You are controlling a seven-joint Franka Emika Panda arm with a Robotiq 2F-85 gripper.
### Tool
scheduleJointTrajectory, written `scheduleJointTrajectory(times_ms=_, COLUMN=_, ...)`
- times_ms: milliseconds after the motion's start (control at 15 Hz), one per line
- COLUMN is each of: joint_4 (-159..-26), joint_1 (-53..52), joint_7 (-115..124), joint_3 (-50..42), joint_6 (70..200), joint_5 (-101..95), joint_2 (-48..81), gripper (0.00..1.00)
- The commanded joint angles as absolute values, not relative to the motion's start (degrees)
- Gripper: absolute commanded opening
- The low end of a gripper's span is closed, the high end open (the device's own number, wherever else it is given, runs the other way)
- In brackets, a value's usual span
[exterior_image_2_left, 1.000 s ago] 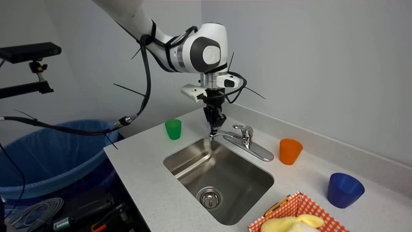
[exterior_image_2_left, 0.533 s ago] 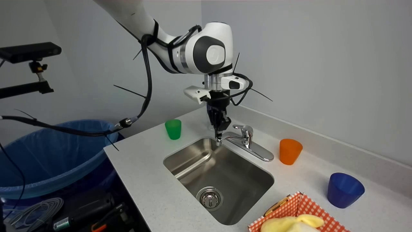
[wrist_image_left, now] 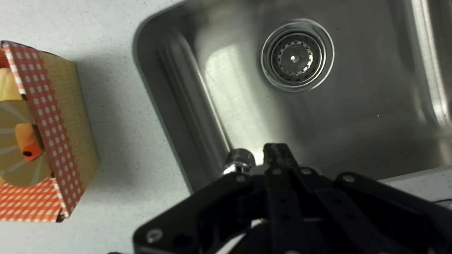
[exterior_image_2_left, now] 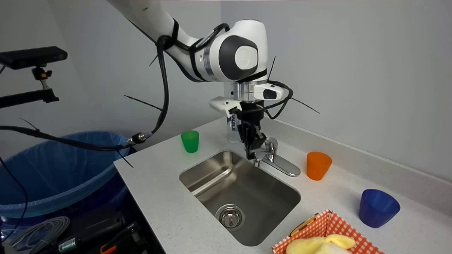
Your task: Move the tap to the right
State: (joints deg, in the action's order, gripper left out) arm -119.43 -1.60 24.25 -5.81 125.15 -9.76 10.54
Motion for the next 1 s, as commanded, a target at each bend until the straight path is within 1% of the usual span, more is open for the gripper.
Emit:
scheduleJointTrajectory(times_ms=0, joint_4=-121.12, joint_1=0.65, joint_7=22.70, joint_3=-7.20, joint_6=126.35, joint_5=-12.40, joint_2=9.11, gripper=0.00)
scheduleJointTrajectory(times_ms=733, joint_4=-119.33, joint_1=5.24, joint_7=21.17, joint_3=-10.93, joint_6=130.96, joint_5=-12.86, joint_2=10.40, gripper=0.00)
scheduleJointTrajectory(times_ms=800, joint_4=-118.94, joint_1=5.35, joint_7=20.74, joint_3=-10.87, joint_6=130.28, joint_5=-12.41, joint_2=10.02, gripper=0.22)
scheduleJointTrajectory(times_ms=867, joint_4=-119.45, joint_1=5.04, joint_7=22.29, joint_3=-10.80, joint_6=129.87, joint_5=-12.80, joint_2=10.84, gripper=0.02)
scheduleJointTrajectory(times_ms=933, joint_4=-119.16, joint_1=5.15, joint_7=22.12, joint_3=-10.80, joint_6=129.87, joint_5=-12.80, joint_2=10.73, gripper=0.07)
